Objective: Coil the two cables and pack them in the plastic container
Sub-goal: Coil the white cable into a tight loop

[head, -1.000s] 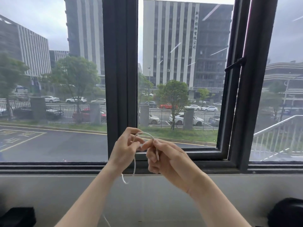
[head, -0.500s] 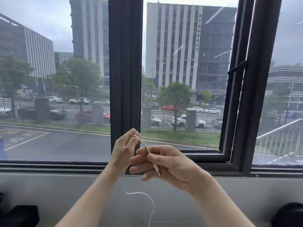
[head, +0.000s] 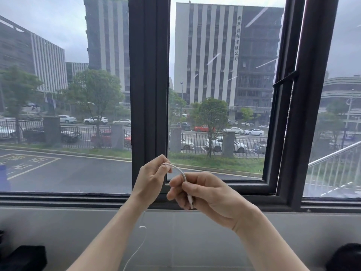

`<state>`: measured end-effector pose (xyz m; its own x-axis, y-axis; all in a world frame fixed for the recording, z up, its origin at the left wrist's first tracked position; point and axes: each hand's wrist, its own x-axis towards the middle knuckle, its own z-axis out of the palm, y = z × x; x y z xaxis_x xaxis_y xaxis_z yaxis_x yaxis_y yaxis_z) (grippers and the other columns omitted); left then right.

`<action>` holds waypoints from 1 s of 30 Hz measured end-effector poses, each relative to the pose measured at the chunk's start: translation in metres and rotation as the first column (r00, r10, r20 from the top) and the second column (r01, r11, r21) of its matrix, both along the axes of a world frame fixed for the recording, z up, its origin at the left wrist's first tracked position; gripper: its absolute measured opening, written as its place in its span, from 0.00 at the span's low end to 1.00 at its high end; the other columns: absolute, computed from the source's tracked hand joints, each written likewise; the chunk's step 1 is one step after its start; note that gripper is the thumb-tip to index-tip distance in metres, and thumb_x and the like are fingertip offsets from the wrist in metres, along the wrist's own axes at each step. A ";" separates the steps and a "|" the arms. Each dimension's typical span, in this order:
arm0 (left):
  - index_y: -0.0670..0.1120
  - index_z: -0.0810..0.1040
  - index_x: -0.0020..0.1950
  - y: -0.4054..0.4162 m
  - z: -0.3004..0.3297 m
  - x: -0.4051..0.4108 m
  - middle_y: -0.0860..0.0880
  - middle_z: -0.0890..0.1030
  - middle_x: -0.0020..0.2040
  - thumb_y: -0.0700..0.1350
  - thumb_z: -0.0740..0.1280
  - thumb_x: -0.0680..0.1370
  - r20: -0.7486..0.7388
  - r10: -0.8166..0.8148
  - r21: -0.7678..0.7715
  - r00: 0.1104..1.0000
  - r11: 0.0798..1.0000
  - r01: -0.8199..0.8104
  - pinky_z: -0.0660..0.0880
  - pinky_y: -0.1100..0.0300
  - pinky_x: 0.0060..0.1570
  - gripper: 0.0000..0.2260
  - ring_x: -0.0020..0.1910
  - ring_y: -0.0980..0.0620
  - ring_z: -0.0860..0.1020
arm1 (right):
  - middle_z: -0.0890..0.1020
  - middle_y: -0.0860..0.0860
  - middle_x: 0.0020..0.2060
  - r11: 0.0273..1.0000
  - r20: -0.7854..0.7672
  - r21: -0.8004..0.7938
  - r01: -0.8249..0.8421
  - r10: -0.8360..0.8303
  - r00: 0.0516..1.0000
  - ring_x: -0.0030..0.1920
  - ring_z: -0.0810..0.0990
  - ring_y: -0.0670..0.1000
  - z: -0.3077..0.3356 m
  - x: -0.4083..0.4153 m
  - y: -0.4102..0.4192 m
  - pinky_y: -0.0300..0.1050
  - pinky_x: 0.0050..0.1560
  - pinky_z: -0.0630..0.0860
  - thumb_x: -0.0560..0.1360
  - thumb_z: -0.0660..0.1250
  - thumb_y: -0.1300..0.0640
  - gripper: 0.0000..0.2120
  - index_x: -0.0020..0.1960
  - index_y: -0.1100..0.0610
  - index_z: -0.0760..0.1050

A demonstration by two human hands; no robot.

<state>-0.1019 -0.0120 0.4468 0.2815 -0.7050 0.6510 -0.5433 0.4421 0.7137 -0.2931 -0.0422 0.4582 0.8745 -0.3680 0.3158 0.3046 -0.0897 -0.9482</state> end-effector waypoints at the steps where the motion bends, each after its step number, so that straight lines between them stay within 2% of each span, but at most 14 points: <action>1: 0.45 0.74 0.38 -0.001 0.001 -0.002 0.35 0.74 0.34 0.48 0.59 0.77 -0.017 -0.010 0.020 1.000 1.000 0.010 0.71 0.43 0.36 0.11 0.34 0.46 0.71 | 0.84 0.61 0.50 1.000 0.029 -0.012 -0.012 0.012 1.000 0.43 0.79 0.54 0.000 0.000 0.000 0.44 0.47 0.76 0.82 0.60 0.63 0.12 0.62 0.65 0.77; 3: 0.47 0.75 0.36 -0.002 -0.003 -0.006 0.44 0.77 0.32 0.45 0.60 0.78 -0.054 -0.062 0.085 0.997 0.994 0.067 0.74 0.49 0.34 0.12 0.33 0.52 0.75 | 0.83 0.63 0.53 0.997 0.088 -0.034 -0.067 0.070 0.994 0.48 0.83 0.57 0.001 0.002 -0.001 0.48 0.52 0.79 0.82 0.60 0.67 0.13 0.65 0.68 0.75; 4: 0.49 0.76 0.34 -0.005 -0.006 -0.009 0.50 0.78 0.31 0.42 0.61 0.78 -0.074 -0.095 0.126 0.993 0.987 0.104 0.75 0.56 0.31 0.13 0.31 0.55 0.76 | 0.83 0.64 0.55 0.996 0.118 -0.049 -0.077 0.082 0.990 0.51 0.84 0.59 0.002 0.005 -0.001 0.51 0.56 0.80 0.82 0.60 0.68 0.14 0.66 0.69 0.74; 6: 0.55 0.73 0.30 -0.007 -0.016 -0.022 0.58 0.76 0.25 0.40 0.62 0.76 -0.034 -0.102 0.230 0.994 0.967 0.107 0.71 0.64 0.25 0.16 0.25 0.59 0.74 | 0.83 0.66 0.59 0.997 0.175 -0.080 -0.020 0.033 0.984 0.57 0.84 0.63 0.002 0.011 -0.004 0.59 0.62 0.77 0.81 0.60 0.71 0.16 0.67 0.69 0.73; 9: 0.53 0.68 0.34 -0.009 -0.030 -0.041 0.57 0.67 0.23 0.37 0.55 0.80 0.018 -0.142 0.306 0.990 0.943 0.130 0.60 0.64 0.24 0.17 0.24 0.57 0.62 | 0.83 0.65 0.62 0.992 0.280 -0.078 0.103 -0.078 0.957 0.64 0.82 0.65 0.003 0.016 -0.012 0.60 0.68 0.75 0.78 0.62 0.72 0.20 0.69 0.66 0.73; 12: 0.47 0.69 0.46 -0.005 -0.040 -0.048 0.48 0.66 0.31 0.42 0.55 0.85 -0.019 -0.214 0.334 0.977 0.920 0.208 0.61 0.66 0.23 0.09 0.23 0.56 0.62 | 0.84 0.61 0.62 0.975 0.329 -0.024 0.220 -0.200 0.923 0.65 0.82 0.61 0.007 0.014 -0.022 0.55 0.70 0.75 0.76 0.65 0.70 0.22 0.69 0.62 0.74; 15: 0.49 0.72 0.48 0.003 -0.042 -0.047 0.53 0.67 0.29 0.45 0.56 0.85 -0.001 -0.255 0.395 0.967 0.888 0.235 0.64 0.64 0.24 0.09 0.25 0.53 0.63 | 0.85 0.57 0.60 0.922 0.298 -0.034 0.385 -0.358 0.885 0.63 0.83 0.56 0.008 0.007 -0.036 0.50 0.69 0.77 0.78 0.64 0.72 0.20 0.69 0.61 0.75; 16: 0.50 0.74 0.47 0.006 -0.039 -0.045 0.55 0.69 0.29 0.46 0.57 0.85 0.064 -0.245 0.417 0.967 0.887 0.197 0.65 0.62 0.26 0.09 0.26 0.53 0.64 | 0.85 0.56 0.60 0.901 0.276 -0.043 0.431 -0.404 0.872 0.63 0.84 0.54 0.006 0.004 -0.040 0.49 0.68 0.77 0.79 0.62 0.73 0.20 0.70 0.61 0.74; 18: 0.53 0.76 0.47 0.012 -0.032 -0.039 0.56 0.75 0.32 0.48 0.59 0.83 0.325 -0.194 0.427 0.926 0.904 0.039 0.71 0.59 0.33 0.08 0.30 0.54 0.70 | 0.86 0.55 0.60 0.864 0.221 -0.070 0.498 -0.473 0.853 0.62 0.84 0.52 0.000 0.001 -0.046 0.48 0.68 0.77 0.80 0.61 0.74 0.21 0.71 0.62 0.73; 21: 0.55 0.77 0.50 0.023 -0.015 -0.033 0.56 0.82 0.39 0.53 0.59 0.82 0.654 -0.074 0.315 0.753 0.932 -0.182 0.78 0.56 0.44 0.08 0.39 0.54 0.79 | 0.85 0.54 0.60 0.810 0.120 -0.198 0.552 -0.539 0.834 0.61 0.85 0.48 -0.008 -0.002 -0.051 0.46 0.68 0.77 0.80 0.60 0.75 0.21 0.71 0.63 0.72; 24: 0.55 0.79 0.49 0.027 0.006 -0.025 0.55 0.83 0.41 0.55 0.61 0.81 0.775 -0.017 0.202 0.632 0.954 -0.222 0.79 0.53 0.44 0.09 0.41 0.52 0.80 | 0.86 0.53 0.58 0.815 -0.022 -0.328 0.478 -0.513 0.858 0.58 0.85 0.44 -0.012 -0.006 -0.049 0.44 0.66 0.78 0.81 0.61 0.73 0.19 0.70 0.63 0.74; 26: 0.57 0.81 0.51 0.028 0.019 -0.021 0.56 0.84 0.42 0.57 0.65 0.80 0.803 -0.047 0.186 0.594 0.967 -0.174 0.78 0.55 0.43 0.07 0.41 0.54 0.80 | 0.86 0.50 0.53 0.858 -0.133 -0.387 0.338 -0.414 0.900 0.54 0.84 0.43 -0.012 -0.009 -0.046 0.42 0.62 0.77 0.81 0.61 0.72 0.16 0.66 0.63 0.77; 28: 0.58 0.79 0.51 0.028 0.031 -0.017 0.56 0.83 0.39 0.57 0.69 0.79 0.772 -0.083 0.200 0.631 0.973 -0.117 0.75 0.60 0.38 0.05 0.37 0.57 0.78 | 0.86 0.53 0.54 0.887 -0.237 -0.421 0.191 -0.311 0.920 0.57 0.84 0.47 -0.010 -0.014 -0.044 0.43 0.64 0.76 0.82 0.60 0.71 0.14 0.64 0.63 0.78; 30: 0.57 0.76 0.48 0.026 0.041 -0.011 0.56 0.78 0.34 0.55 0.71 0.78 0.711 -0.108 0.219 0.695 0.973 -0.073 0.68 0.66 0.33 0.05 0.33 0.57 0.74 | 0.83 0.63 0.61 0.916 -0.318 -0.391 0.090 -0.226 0.921 0.63 0.83 0.58 -0.010 -0.020 -0.041 0.51 0.69 0.75 0.83 0.59 0.69 0.14 0.67 0.66 0.74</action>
<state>-0.1131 0.0144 0.4882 -0.2187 -0.8491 0.4808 -0.9204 0.3432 0.1875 -0.3129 -0.0832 0.4480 0.8919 -0.4305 0.1383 -0.0878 -0.4651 -0.8809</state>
